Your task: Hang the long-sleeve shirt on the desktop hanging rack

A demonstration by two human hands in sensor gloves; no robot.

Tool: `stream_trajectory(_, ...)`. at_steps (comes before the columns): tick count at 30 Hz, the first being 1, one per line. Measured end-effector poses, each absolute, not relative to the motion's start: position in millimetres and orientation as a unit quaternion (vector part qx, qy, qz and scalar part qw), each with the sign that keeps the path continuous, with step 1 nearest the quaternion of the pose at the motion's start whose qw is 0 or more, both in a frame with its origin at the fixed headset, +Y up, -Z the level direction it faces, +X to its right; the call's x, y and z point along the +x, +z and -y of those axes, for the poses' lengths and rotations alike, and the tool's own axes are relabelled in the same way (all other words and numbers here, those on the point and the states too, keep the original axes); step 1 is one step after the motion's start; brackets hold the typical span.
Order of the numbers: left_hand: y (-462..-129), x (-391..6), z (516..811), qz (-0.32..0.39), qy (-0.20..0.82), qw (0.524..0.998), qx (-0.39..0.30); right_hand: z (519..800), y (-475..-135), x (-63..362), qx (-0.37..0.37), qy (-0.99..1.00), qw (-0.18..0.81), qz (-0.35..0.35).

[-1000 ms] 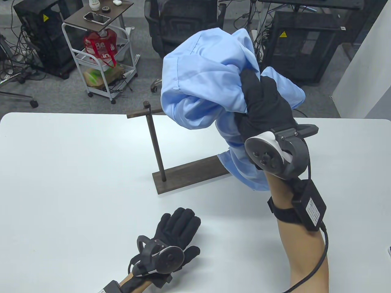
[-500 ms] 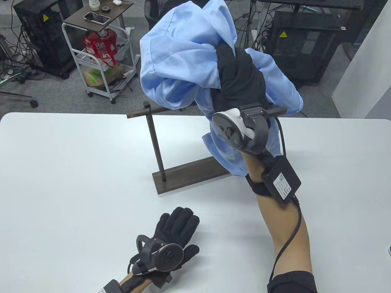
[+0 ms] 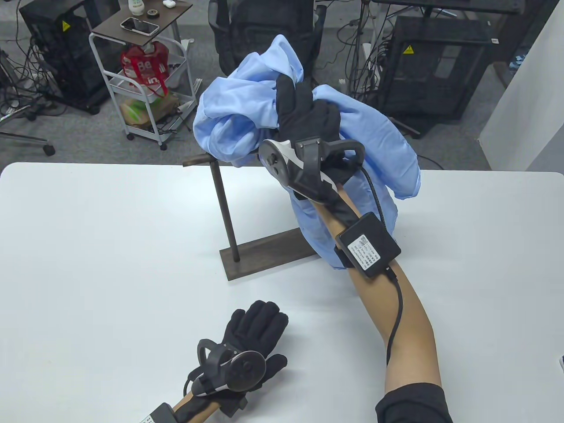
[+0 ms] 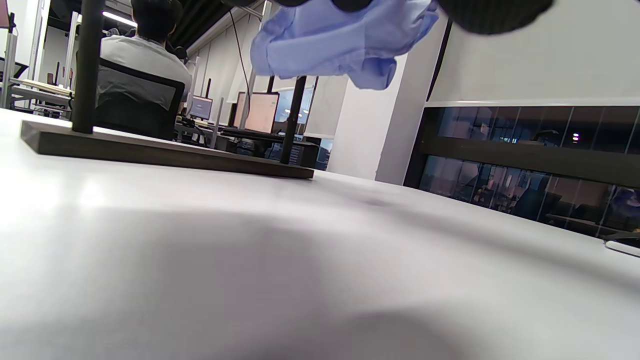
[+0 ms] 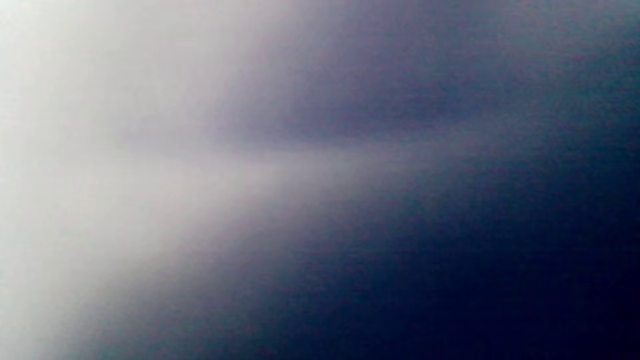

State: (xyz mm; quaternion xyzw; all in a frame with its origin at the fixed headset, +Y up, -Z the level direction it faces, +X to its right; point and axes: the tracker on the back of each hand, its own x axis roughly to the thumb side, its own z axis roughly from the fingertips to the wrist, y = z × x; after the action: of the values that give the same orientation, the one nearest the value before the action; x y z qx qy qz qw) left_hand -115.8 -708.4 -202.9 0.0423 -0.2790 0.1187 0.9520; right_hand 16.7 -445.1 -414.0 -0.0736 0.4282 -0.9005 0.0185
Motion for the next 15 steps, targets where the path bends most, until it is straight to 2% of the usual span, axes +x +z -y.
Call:
stream_trajectory(4,-203.2,-115.5,708.9,0.279,0.119,0.952,0.039,446.0,-420.0,22.5,-0.084,-0.923,0.009,-0.375)
stream_trajectory(9,-203.5,-115.0,709.3,0.279,0.119,0.952,0.036,446.4,-429.6,30.5,-0.095,-0.966,-0.040,-0.239)
stream_trajectory(11,-203.7,-114.9,709.3,0.279,0.119,0.952,0.035,449.3,-434.4,34.4,-0.089,-0.966,-0.075,-0.230)
stream_trajectory(15,-203.6,-114.9,709.6,0.279,0.119,0.952,0.035,452.4,-438.6,37.0,-0.075,-0.966,-0.085,-0.234)
